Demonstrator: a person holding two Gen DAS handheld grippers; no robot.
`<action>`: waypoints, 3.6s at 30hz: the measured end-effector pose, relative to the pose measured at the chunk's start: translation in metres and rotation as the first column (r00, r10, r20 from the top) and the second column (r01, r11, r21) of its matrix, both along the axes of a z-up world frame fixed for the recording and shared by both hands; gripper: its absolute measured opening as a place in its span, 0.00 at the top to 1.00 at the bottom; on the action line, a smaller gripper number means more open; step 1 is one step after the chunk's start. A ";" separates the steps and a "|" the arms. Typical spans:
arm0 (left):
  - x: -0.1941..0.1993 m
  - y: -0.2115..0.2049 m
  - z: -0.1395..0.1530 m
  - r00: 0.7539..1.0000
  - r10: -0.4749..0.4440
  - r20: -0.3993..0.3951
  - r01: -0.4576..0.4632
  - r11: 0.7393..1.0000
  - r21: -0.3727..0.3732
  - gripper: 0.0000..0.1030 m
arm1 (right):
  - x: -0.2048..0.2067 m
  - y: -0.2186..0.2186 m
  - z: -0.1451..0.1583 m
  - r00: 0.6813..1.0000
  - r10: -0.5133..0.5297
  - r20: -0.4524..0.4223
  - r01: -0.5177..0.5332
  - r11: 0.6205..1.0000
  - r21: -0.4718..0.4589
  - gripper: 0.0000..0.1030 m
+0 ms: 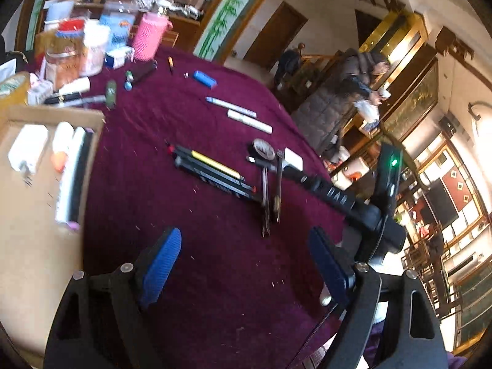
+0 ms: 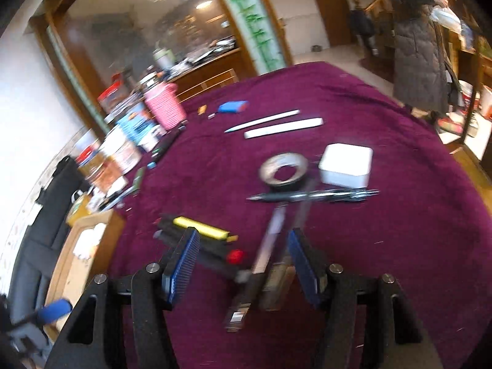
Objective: Organize rigid objects
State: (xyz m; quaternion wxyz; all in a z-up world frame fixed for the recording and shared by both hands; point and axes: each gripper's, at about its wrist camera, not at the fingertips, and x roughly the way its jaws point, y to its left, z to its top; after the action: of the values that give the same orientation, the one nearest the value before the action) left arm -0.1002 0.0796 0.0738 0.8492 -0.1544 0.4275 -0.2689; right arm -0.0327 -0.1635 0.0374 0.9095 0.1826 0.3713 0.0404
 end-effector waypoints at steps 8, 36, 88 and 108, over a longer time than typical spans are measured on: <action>0.009 -0.019 -0.025 0.996 0.038 -0.076 -0.036 0.999 0.026 0.19 | 0.020 -0.060 0.000 0.992 -0.127 0.023 0.126 0.991 0.036 0.26; 0.126 -0.161 -0.063 0.994 -0.109 0.020 0.085 0.868 0.489 0.19 | 0.039 -0.101 -0.023 0.977 -0.213 0.019 0.212 0.975 0.060 0.26; 0.033 -0.035 -0.071 0.996 0.086 -0.032 -0.056 0.843 0.534 0.41 | 0.045 -0.104 -0.037 0.972 -0.227 -0.060 0.230 0.972 0.049 0.23; 0.036 -0.005 -0.065 0.993 0.068 -0.094 -0.019 0.893 0.450 0.68 | 0.044 -0.105 -0.039 0.971 -0.228 -0.076 0.233 0.971 0.054 0.24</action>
State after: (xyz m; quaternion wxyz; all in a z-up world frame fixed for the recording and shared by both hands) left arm -0.0643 0.0746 0.0091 0.8433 0.0218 0.5196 -0.1353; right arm 0.0116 -0.2688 -0.0015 0.8885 0.2541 0.3772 -0.0603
